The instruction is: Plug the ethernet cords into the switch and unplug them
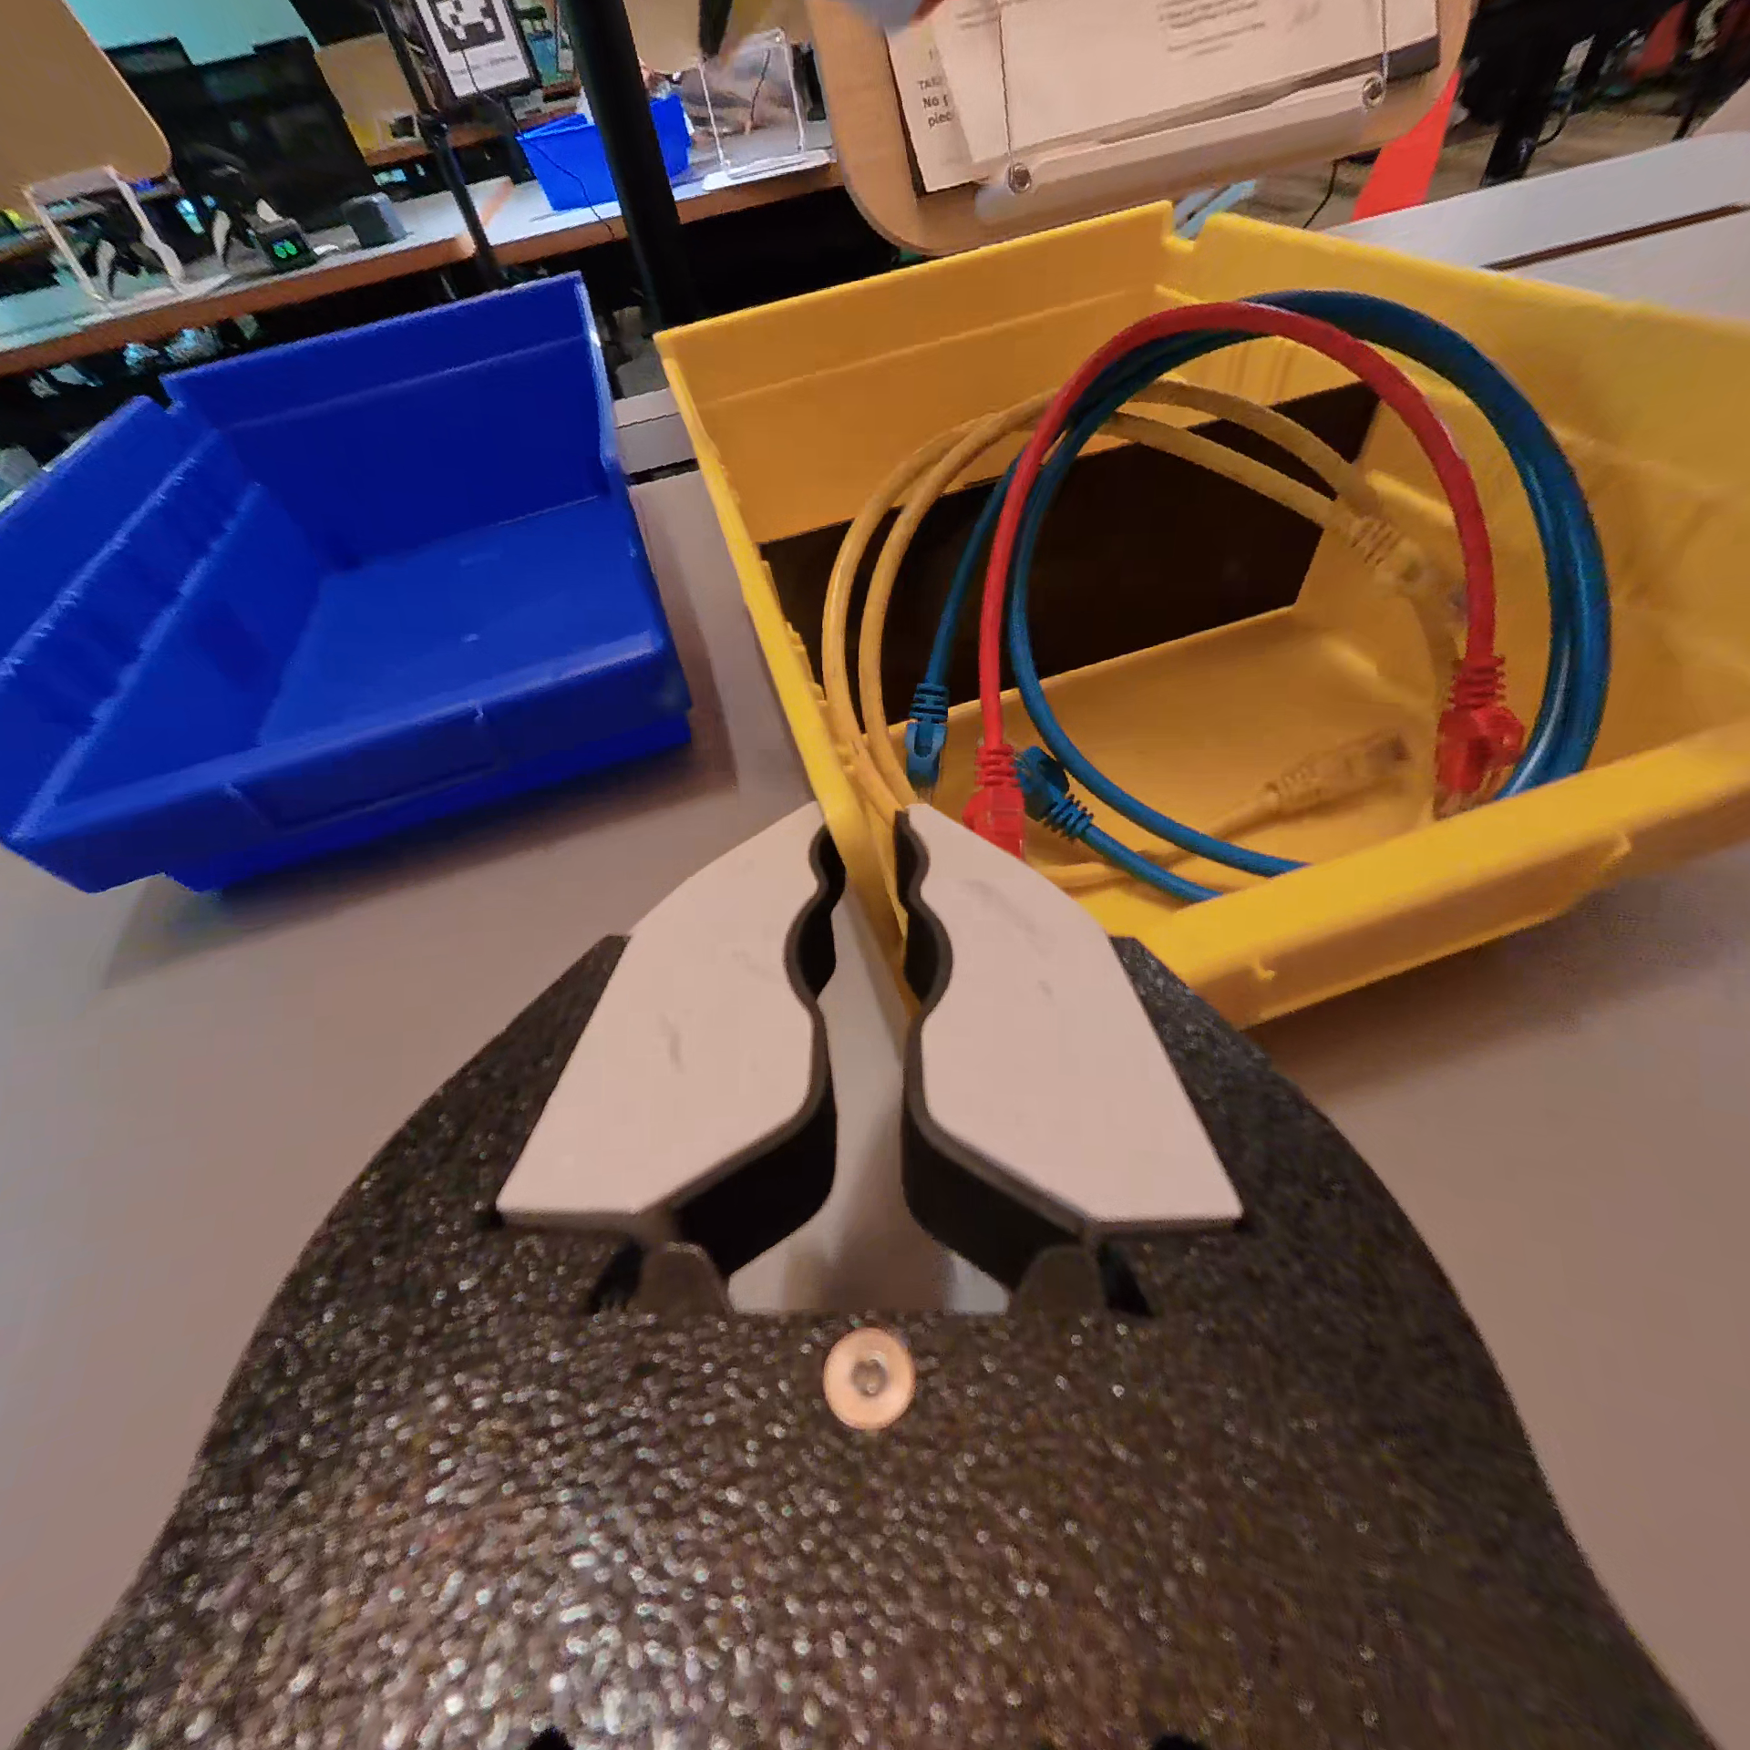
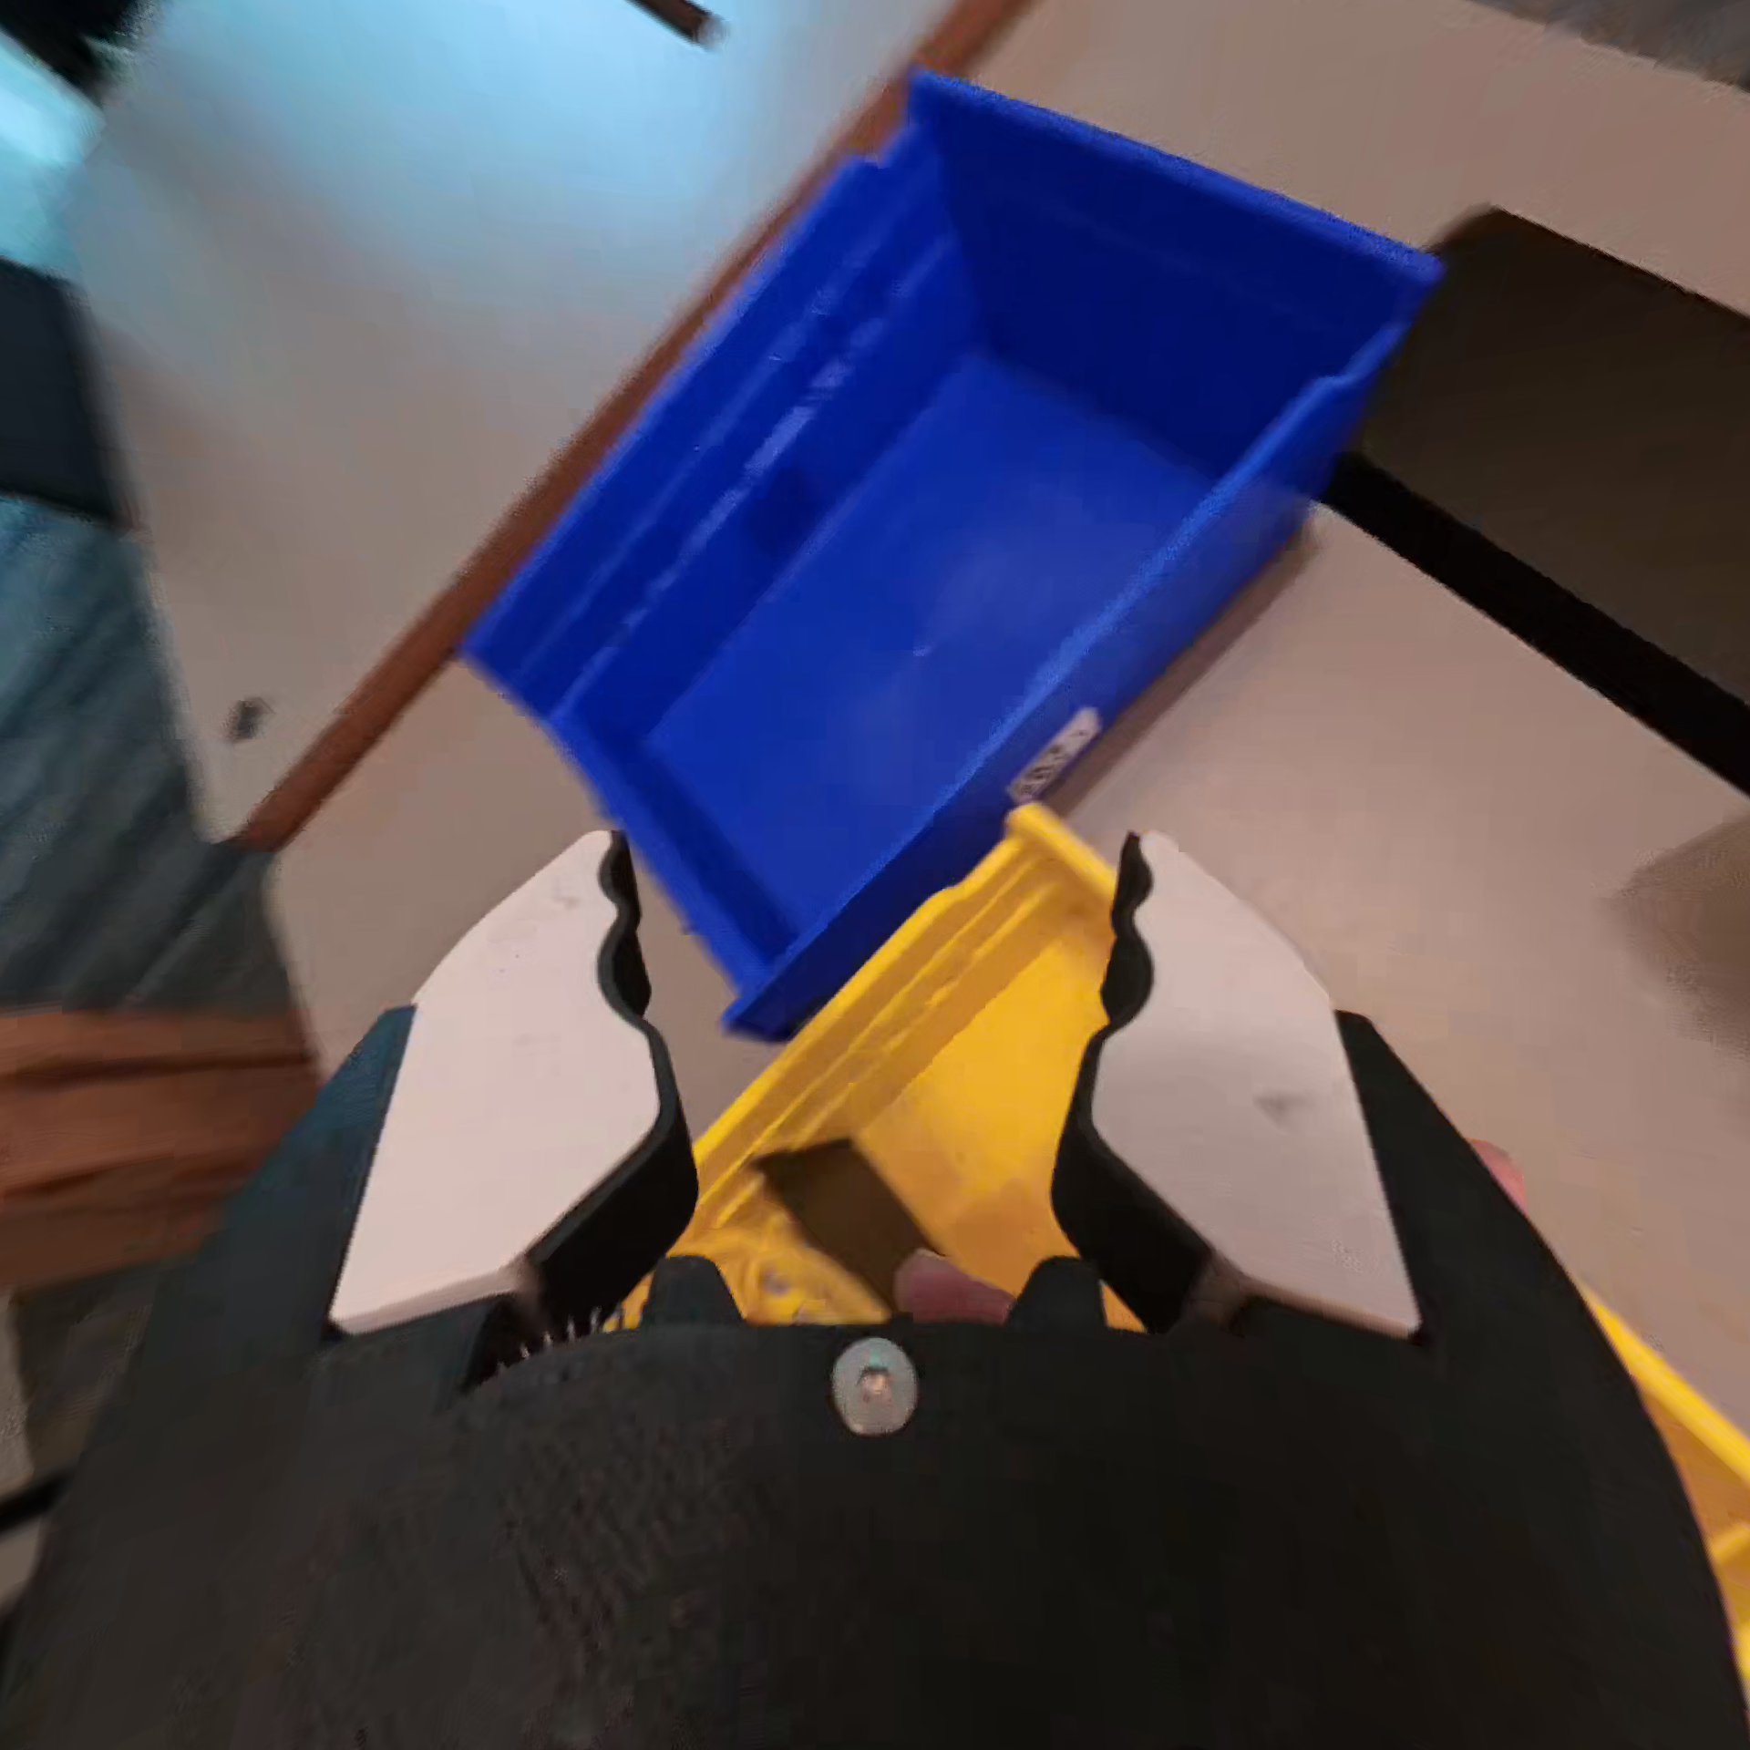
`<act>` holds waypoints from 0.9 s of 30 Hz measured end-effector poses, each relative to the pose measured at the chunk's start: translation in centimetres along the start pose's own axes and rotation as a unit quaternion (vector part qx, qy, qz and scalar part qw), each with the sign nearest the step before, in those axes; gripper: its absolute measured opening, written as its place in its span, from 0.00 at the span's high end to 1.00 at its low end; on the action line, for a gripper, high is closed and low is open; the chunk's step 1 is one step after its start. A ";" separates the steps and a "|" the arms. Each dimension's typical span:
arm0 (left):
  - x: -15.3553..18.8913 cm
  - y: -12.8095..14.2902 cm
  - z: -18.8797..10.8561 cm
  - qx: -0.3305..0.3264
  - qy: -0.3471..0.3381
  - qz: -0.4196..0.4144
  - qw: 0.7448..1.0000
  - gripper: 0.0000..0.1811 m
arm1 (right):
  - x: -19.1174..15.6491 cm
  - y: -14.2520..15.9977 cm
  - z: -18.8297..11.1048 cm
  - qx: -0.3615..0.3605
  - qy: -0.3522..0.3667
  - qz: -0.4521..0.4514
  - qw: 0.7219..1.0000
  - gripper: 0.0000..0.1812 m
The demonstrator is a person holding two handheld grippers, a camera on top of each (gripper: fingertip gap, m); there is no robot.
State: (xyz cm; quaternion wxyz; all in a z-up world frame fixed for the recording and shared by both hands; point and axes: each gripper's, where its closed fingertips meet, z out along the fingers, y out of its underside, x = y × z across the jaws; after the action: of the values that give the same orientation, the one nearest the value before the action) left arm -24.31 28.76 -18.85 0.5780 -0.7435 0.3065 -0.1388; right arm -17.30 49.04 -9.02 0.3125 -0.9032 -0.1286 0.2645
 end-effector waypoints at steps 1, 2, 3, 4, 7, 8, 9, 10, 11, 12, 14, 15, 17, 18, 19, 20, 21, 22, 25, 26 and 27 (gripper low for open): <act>0.0 0.1 -0.2 -0.001 -0.002 0.008 1.000 0.95 | 1.3 0.0 1.8 -0.020 0.033 0.016 0.999 0.47; 0.1 0.1 -0.4 -0.001 -0.002 0.015 1.000 0.95 | 1.9 0.2 3.3 -0.042 0.048 0.034 0.997 0.47; 0.2 0.2 -0.7 0.001 -0.001 0.017 1.000 0.94 | 2.2 0.4 4.5 -0.059 0.050 0.037 0.996 0.50; 0.2 0.2 -0.8 0.003 0.001 0.016 1.000 0.94 | 2.8 0.7 5.5 -0.074 0.060 0.037 0.995 0.53; 0.4 0.3 -1.2 0.003 -0.002 0.023 1.000 0.94 | 3.9 0.7 7.3 -0.088 0.087 0.047 0.991 0.51; 0.4 0.3 -1.3 0.003 -0.003 0.026 1.000 0.94 | 4.1 0.5 7.6 -0.090 0.092 0.041 0.991 0.52; 0.5 0.3 -1.3 0.003 -0.003 0.028 1.000 0.94 | 4.2 0.4 8.0 -0.101 0.095 0.037 0.990 0.53; 0.5 0.3 -1.3 0.003 -0.002 0.028 1.000 0.94 | 4.5 0.5 8.3 -0.113 0.100 0.034 0.988 0.53; 0.5 0.3 -1.3 0.003 -0.001 0.028 1.000 0.94 | 4.9 0.4 8.7 -0.121 0.107 0.034 0.986 0.53; 0.5 0.3 -1.3 0.003 0.000 0.028 1.000 0.94 | 5.3 0.2 9.1 -0.125 0.114 0.037 0.985 0.55; 0.6 0.3 -1.3 0.003 0.001 0.030 1.000 0.93 | 6.3 0.4 10.0 -0.140 0.125 0.059 0.980 0.59; 0.7 0.3 -1.3 0.004 0.002 0.032 0.999 0.93 | 6.7 0.7 10.5 -0.153 0.129 0.068 0.977 0.59; 0.7 0.4 -1.4 0.004 0.001 0.037 0.999 0.93 | 6.7 1.6 11.6 -0.187 0.119 0.082 0.972 0.63; 0.7 0.4 -1.4 0.003 0.001 0.037 0.999 0.93 | 6.1 2.0 12.2 -0.203 0.099 0.083 0.971 0.69; 0.7 0.4 -1.4 0.003 0.002 0.037 0.999 0.93 | 5.8 2.4 12.6 -0.216 0.089 0.077 0.969 0.74; 0.7 0.4 -1.4 0.003 0.003 0.036 0.999 0.93 | 6.0 2.7 12.8 -0.228 0.096 0.068 0.967 0.76; 0.7 0.4 -1.4 0.003 0.003 0.037 0.999 0.93 | 6.3 2.7 13.0 -0.232 0.109 0.064 0.965 0.77; 0.7 0.4 -1.4 0.003 0.003 0.038 0.999 0.93 | 6.7 2.5 13.1 -0.225 0.125 0.075 0.963 0.82; 0.7 0.4 -1.4 0.003 0.003 0.040 0.999 0.93 | 6.8 1.5 13.2 -0.204 0.117 0.094 0.967 0.92; 0.7 0.4 -1.4 0.002 0.002 0.043 0.999 0.93 | 6.6 1.3 13.2 -0.202 0.117 0.078 0.969 0.94; 0.7 0.5 -1.4 0.001 -0.002 0.047 0.999 0.94 | 6.6 0.6 13.2 -0.187 0.127 0.068 0.972 0.96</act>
State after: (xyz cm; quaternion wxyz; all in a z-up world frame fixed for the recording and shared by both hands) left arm -24.64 27.20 -18.98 0.5850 -0.7283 0.3395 -0.1101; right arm -19.13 57.74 -20.77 0.1333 -0.9784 -0.0729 0.1401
